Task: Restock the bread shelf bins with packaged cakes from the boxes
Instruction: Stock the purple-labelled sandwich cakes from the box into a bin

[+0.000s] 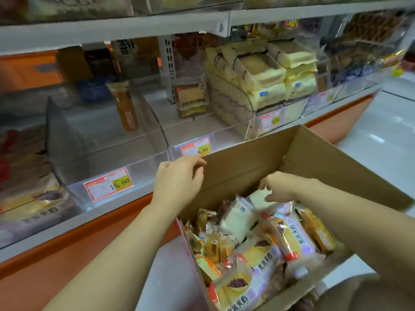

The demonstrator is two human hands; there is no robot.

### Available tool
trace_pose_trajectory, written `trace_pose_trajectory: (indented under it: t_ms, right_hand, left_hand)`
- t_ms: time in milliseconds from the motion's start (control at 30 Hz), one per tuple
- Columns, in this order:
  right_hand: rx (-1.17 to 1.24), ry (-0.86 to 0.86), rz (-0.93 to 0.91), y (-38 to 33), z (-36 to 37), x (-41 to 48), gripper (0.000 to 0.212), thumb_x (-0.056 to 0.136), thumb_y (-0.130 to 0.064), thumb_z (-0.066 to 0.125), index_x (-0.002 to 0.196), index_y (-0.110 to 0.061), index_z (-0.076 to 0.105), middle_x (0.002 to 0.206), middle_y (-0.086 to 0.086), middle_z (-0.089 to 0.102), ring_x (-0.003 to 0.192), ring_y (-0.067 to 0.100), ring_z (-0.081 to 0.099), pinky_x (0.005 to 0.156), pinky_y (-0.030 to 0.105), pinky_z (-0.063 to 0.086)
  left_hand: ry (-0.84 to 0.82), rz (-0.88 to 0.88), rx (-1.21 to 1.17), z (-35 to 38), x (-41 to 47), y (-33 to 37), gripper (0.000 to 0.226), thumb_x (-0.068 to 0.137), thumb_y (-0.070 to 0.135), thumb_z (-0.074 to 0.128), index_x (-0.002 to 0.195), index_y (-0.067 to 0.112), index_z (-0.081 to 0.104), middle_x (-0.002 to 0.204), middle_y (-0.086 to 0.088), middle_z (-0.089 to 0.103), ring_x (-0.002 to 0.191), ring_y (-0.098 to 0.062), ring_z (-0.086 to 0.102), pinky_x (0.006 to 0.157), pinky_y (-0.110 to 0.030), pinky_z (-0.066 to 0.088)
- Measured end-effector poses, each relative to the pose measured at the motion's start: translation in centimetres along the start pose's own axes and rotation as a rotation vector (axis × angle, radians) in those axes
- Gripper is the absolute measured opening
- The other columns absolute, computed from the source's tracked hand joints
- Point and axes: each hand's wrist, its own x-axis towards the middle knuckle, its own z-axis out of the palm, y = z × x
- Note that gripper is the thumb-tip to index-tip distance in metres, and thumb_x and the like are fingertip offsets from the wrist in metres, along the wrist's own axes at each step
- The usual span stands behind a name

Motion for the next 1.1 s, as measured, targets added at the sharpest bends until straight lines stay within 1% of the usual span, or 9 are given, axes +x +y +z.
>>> trace_pose_trajectory:
  t_ms: [200, 267, 433, 500, 600, 733, 867, 967, 1100]
  right_hand:
    - [0.028, -0.138, 0.198, 3.7, 2.8, 4.3, 0.046, 0.082, -0.032, 0.063, 0.123, -0.014, 0.052, 0.12, 0.008, 0.062, 0.103, 0.025, 0.061, 0.085, 0.032, 0.052]
    - [0.085, -0.178, 0.272, 4.3, 3.3, 4.8, 0.059, 0.082, -0.04, 0.064, 0.133, -0.016, 0.045, 0.126, 0.006, 0.058, 0.109, 0.025, 0.058, 0.089, 0.032, 0.05]
    - [0.279, -0.062, 0.386, 4.5, 3.9, 5.1, 0.069, 0.088, -0.033, 0.064, 0.139, -0.001, 0.03, 0.136, 0.017, 0.048, 0.121, 0.032, 0.05, 0.092, 0.033, 0.043]
    - [0.311, -0.033, 0.376, 4.0, 4.0, 5.0, 0.06, 0.086, -0.032, 0.065, 0.131, 0.001, 0.042, 0.124, 0.016, 0.056, 0.111, 0.029, 0.056, 0.082, 0.029, 0.045]
    - [0.448, -0.036, 0.333, 3.0, 3.0, 4.5, 0.024, 0.083, -0.025, 0.068, 0.086, -0.003, 0.058, 0.078, 0.009, 0.056, 0.066, 0.021, 0.052, 0.053, 0.025, 0.037]
    - [0.532, 0.098, 0.174, 1.6, -1.2, 2.4, 0.03, 0.076, -0.015, 0.073, 0.061, -0.012, 0.048, 0.061, 0.002, 0.048, 0.053, 0.016, 0.045, 0.048, 0.024, 0.034]
    - [0.426, 0.288, -0.13, 0.2, -5.0, -1.4, 0.016, 0.077, -0.004, 0.067, 0.069, -0.016, 0.059, 0.072, 0.0, 0.055, 0.067, 0.014, 0.051, 0.058, 0.022, 0.039]
    - [0.464, 0.483, -0.31, -0.7, -5.9, -3.8, 0.039, 0.076, 0.007, 0.06, 0.093, -0.026, 0.071, 0.1, -0.003, 0.059, 0.094, 0.009, 0.054, 0.083, 0.021, 0.041]
    - [0.445, 0.74, -0.486, -1.1, -5.3, -5.4, 0.044, 0.072, 0.011, 0.058, 0.096, -0.023, 0.075, 0.108, -0.001, 0.059, 0.101, 0.016, 0.058, 0.088, 0.031, 0.046]
  left_hand:
    - [0.034, 0.007, 0.039, 1.2, 0.6, -0.3, 0.022, 0.095, 0.026, 0.051, 0.112, 0.033, 0.064, 0.117, 0.014, 0.065, 0.105, -0.008, 0.056, 0.094, -0.025, 0.019]
    - [0.035, 0.001, 0.031, 1.4, 0.7, -0.3, 0.021, 0.095, 0.026, 0.052, 0.111, 0.033, 0.064, 0.115, 0.015, 0.065, 0.103, -0.007, 0.055, 0.091, -0.022, 0.017]
    - [0.043, 0.015, 0.015, 1.7, 0.7, -0.1, 0.02, 0.095, 0.027, 0.051, 0.11, 0.034, 0.064, 0.113, 0.016, 0.065, 0.097, -0.003, 0.052, 0.086, -0.02, 0.012]
    - [0.038, 0.018, 0.015, 1.8, 0.7, -0.1, 0.02, 0.095, 0.028, 0.051, 0.109, 0.035, 0.064, 0.111, 0.017, 0.065, 0.089, 0.001, 0.046, 0.085, -0.019, 0.012]
    - [0.019, 0.034, 0.037, 1.6, 0.6, -0.2, 0.02, 0.096, 0.028, 0.05, 0.108, 0.035, 0.064, 0.111, 0.018, 0.065, 0.092, -0.001, 0.049, 0.086, -0.022, 0.015]
    - [-0.035, 0.103, 0.061, 1.0, 0.4, -0.4, 0.022, 0.097, 0.029, 0.048, 0.113, 0.035, 0.062, 0.115, 0.019, 0.063, 0.106, -0.003, 0.053, 0.089, -0.021, 0.016]
    - [-0.073, 0.166, -0.049, 0.7, 0.4, 0.2, 0.025, 0.095, 0.025, 0.053, 0.117, 0.03, 0.062, 0.117, 0.015, 0.063, 0.109, -0.005, 0.055, 0.097, -0.022, 0.033]
    - [-0.084, -0.008, -0.337, 0.6, 0.7, 1.5, 0.032, 0.096, 0.026, 0.053, 0.128, 0.026, 0.056, 0.119, 0.012, 0.059, 0.111, -0.003, 0.052, 0.093, -0.016, 0.036]
    - [-0.3, -0.363, -0.71, 0.7, 1.3, 2.3, 0.027, 0.099, 0.033, 0.046, 0.125, 0.028, 0.052, 0.126, 0.007, 0.056, 0.113, -0.011, 0.053, 0.102, -0.037, 0.044]
